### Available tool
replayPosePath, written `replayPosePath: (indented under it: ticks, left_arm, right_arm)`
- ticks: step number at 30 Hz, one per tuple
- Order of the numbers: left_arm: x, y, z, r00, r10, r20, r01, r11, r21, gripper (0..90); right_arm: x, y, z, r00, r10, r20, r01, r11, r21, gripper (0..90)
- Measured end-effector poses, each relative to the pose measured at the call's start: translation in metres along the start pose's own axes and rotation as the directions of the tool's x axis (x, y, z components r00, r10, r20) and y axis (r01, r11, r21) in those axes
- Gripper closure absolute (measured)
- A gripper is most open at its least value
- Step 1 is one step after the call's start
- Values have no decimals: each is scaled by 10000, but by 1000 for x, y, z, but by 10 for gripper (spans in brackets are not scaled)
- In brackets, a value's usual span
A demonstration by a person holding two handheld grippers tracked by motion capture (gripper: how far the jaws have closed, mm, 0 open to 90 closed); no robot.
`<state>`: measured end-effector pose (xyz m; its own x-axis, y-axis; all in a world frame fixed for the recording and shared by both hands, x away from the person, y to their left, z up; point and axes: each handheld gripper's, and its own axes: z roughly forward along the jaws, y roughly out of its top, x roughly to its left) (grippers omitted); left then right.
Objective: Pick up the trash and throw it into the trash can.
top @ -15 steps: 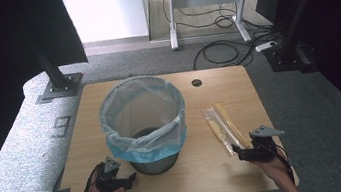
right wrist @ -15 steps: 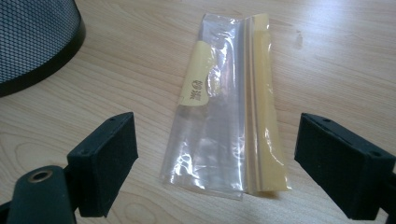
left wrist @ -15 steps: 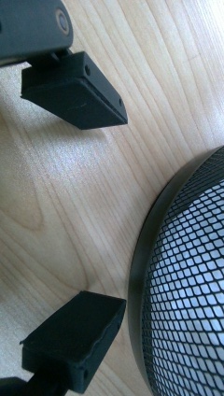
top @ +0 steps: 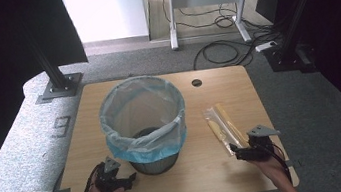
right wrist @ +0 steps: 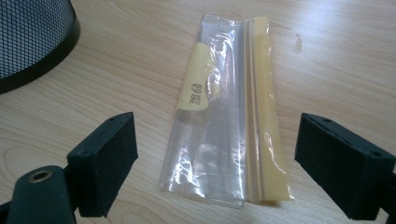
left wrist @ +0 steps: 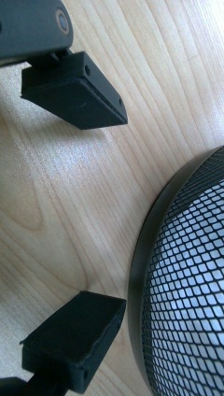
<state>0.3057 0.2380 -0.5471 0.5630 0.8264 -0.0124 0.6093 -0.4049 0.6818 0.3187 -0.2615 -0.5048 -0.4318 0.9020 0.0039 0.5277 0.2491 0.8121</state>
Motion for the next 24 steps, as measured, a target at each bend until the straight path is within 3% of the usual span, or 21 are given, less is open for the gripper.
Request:
replayPosePath:
  ticks: [13, 24]
  left_arm:
    - [0, 0, 0, 10000, 1, -1, -1, 10000, 1, 113]
    - [0, 0, 0, 10000, 5, 19, -5, 10000, -1, 113]
  right_arm:
    - [-1, 2, 5, 9997, 98, 229, -101, 9998, 146, 126]
    - [2, 8, 10, 9993, 176, 316, -174, 9998, -55, 127]
